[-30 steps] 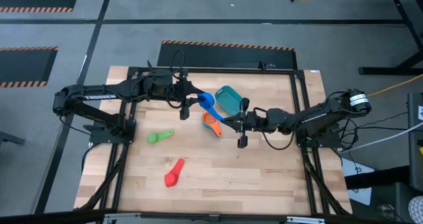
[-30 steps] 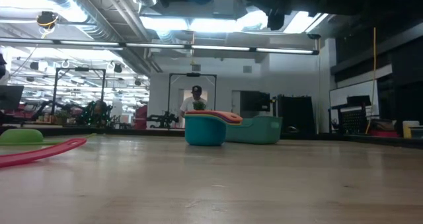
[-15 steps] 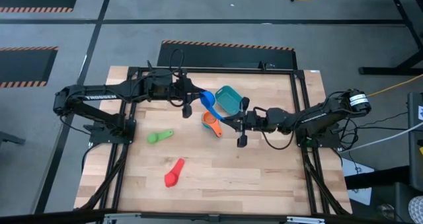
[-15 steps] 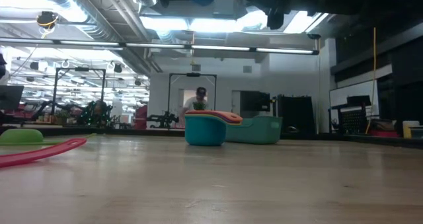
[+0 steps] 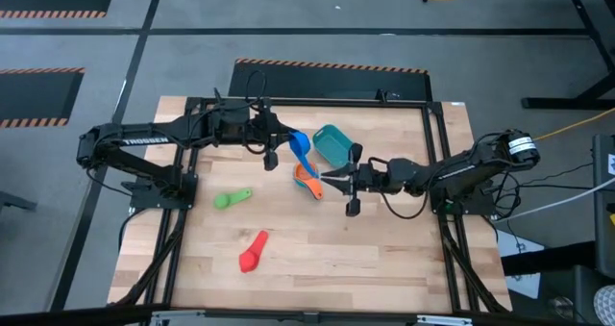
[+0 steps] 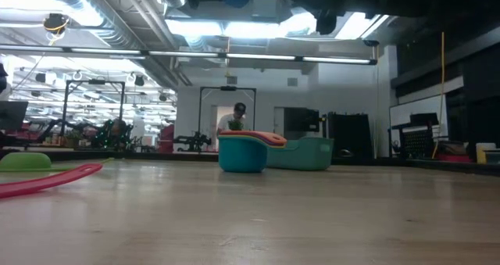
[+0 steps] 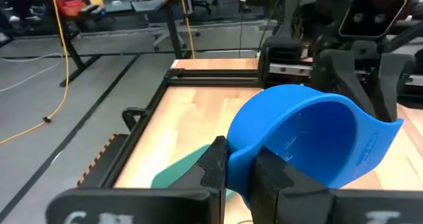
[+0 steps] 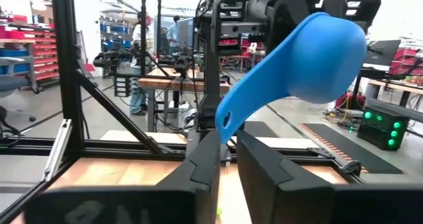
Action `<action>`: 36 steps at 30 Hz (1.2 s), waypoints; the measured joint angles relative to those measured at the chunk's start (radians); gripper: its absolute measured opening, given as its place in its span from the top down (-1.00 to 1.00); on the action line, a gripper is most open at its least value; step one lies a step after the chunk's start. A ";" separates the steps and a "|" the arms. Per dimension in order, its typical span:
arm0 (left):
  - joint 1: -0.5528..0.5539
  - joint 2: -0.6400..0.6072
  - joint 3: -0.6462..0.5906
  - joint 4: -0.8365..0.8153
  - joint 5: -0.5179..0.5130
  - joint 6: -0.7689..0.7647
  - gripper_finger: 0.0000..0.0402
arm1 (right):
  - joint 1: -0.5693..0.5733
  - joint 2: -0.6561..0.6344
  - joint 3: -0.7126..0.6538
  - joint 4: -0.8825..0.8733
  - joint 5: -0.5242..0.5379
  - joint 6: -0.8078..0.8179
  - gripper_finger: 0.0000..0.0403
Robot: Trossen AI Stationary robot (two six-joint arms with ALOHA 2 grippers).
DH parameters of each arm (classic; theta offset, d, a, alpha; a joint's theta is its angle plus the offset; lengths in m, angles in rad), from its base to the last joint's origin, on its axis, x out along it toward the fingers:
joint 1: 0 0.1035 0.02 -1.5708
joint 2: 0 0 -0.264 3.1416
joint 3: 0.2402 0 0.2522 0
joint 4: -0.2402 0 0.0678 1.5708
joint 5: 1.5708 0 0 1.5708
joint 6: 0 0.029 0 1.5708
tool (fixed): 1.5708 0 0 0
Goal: Nest measuring cups in basket
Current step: Stack the blue measuring cup on top of the orange measuring cup
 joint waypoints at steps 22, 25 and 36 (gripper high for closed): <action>0.000 0.001 0.000 -0.037 0.016 -0.067 0.86 | -0.039 -0.271 0.000 -0.631 0.009 0.003 0.10; 0.008 0.001 0.000 -0.019 0.025 -0.092 0.86 | -0.090 -0.310 0.000 -0.738 0.008 0.027 0.10; 0.080 0.152 0.069 -0.012 0.238 -0.179 0.85 | -0.257 -0.311 -0.001 -0.783 -0.130 0.027 0.10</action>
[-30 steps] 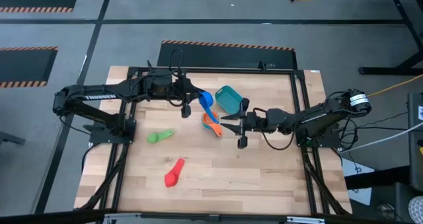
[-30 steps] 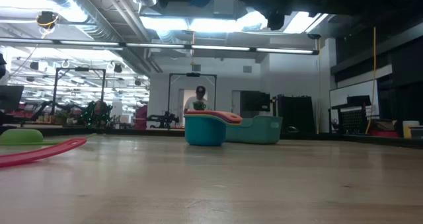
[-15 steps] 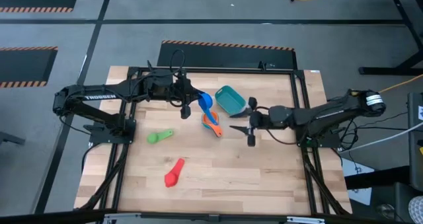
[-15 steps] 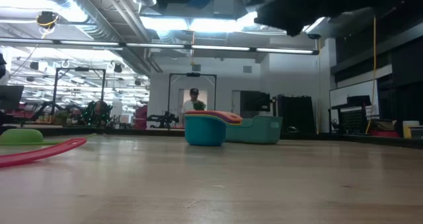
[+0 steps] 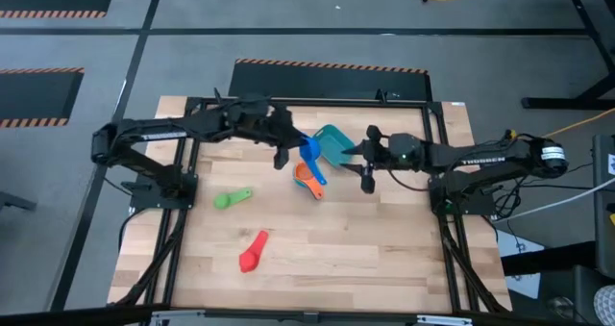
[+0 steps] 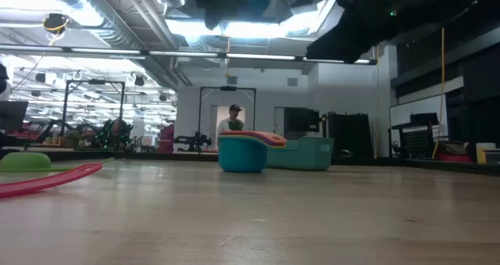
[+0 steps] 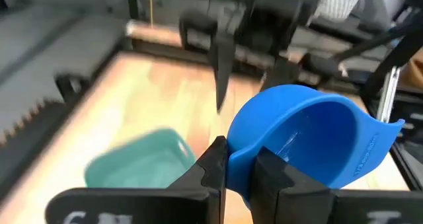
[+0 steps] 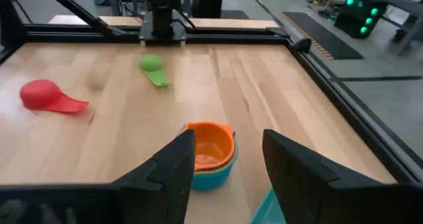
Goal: Nest measuring cups in basket
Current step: Stack the blue measuring cup on top of the orange measuring cup
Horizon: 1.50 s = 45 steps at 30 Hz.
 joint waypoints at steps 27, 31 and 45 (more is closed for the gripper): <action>0.085 0.405 0.013 -0.238 0.153 -0.210 0.78 | -0.015 0.001 0.000 -0.056 -0.001 0.003 0.10; 0.086 0.423 0.013 -0.259 0.146 -0.221 0.77 | -0.015 0.001 0.000 -0.055 -0.001 0.003 0.10; 0.085 0.422 0.013 -0.260 0.136 -0.221 0.67 | -0.015 0.001 0.000 -0.055 -0.001 0.003 0.10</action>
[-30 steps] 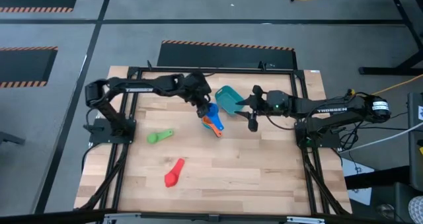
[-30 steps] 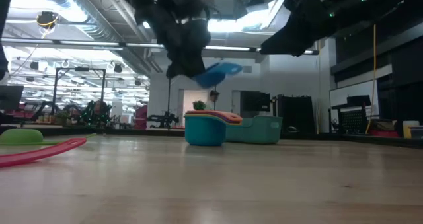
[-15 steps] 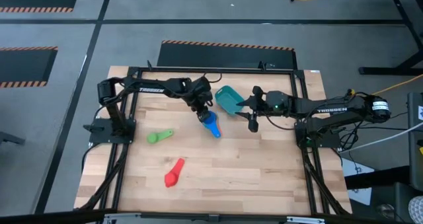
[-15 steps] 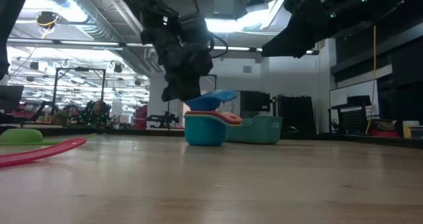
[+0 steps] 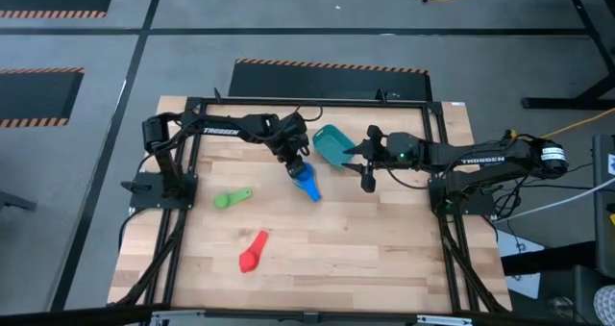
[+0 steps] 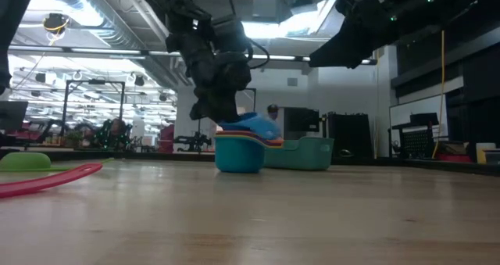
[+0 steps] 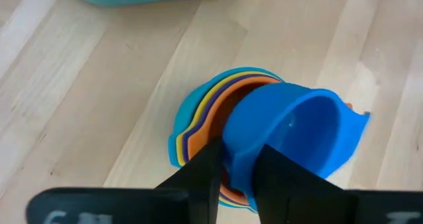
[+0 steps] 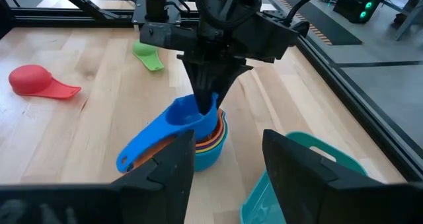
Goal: Nest measuring cups in basket
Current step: Stack the blue measuring cup on top of the orange measuring cup, then stack the red measuring cup on top of the blue measuring cup
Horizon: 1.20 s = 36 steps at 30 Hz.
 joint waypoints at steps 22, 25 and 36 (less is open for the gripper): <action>0.021 -0.077 0.000 -0.038 0.018 -0.023 0.47 | 0.001 0.000 0.001 -0.011 -0.001 0.003 0.10; 0.022 -0.094 0.000 -0.058 0.039 -0.015 0.47 | 0.003 0.000 0.002 -0.022 -0.017 0.003 0.10; -0.063 -0.104 0.000 -0.061 0.119 0.085 0.47 | 0.005 0.001 0.002 -0.029 -0.184 0.004 0.10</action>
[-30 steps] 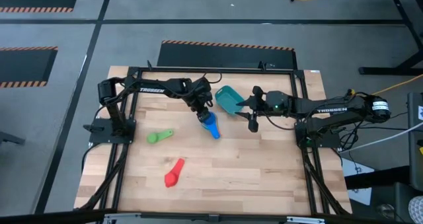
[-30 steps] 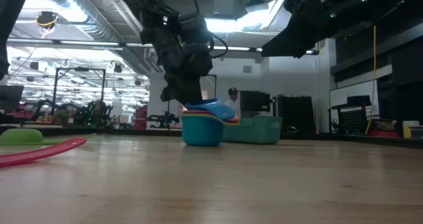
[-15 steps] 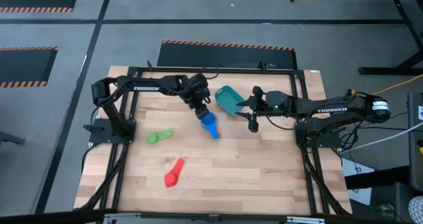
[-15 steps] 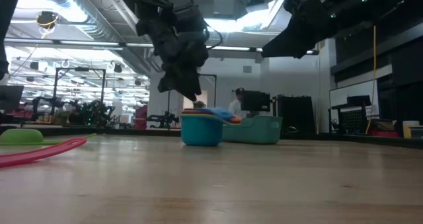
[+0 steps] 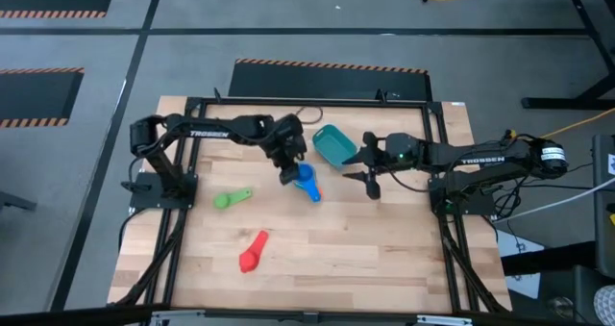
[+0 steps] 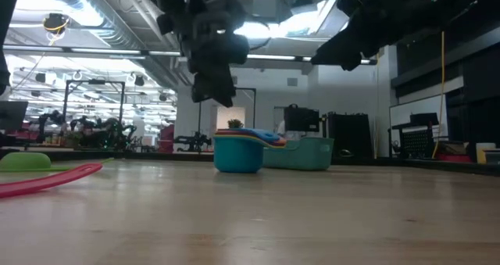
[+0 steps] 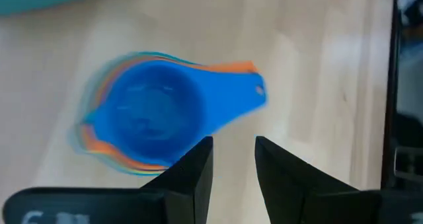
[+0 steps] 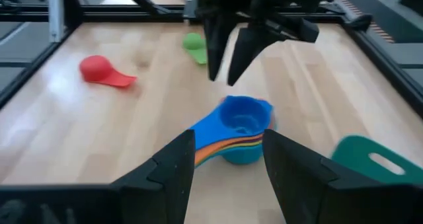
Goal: Nest measuring cups in basket
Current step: Stack the red measuring cup on top of the blue measuring cup
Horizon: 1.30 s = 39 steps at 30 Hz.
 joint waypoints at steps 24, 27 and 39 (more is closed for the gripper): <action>-0.372 0.001 0.000 -0.255 0.043 -0.034 0.47 | 0.000 0.000 0.000 -0.013 -0.017 0.021 0.10; -0.370 0.001 -0.007 -0.275 0.043 0.038 0.47 | 0.000 0.000 0.000 -0.019 -0.017 0.022 0.10; -0.371 0.002 -0.165 -0.139 0.047 0.078 0.47 | 0.000 0.000 0.000 -0.018 -0.017 0.022 0.10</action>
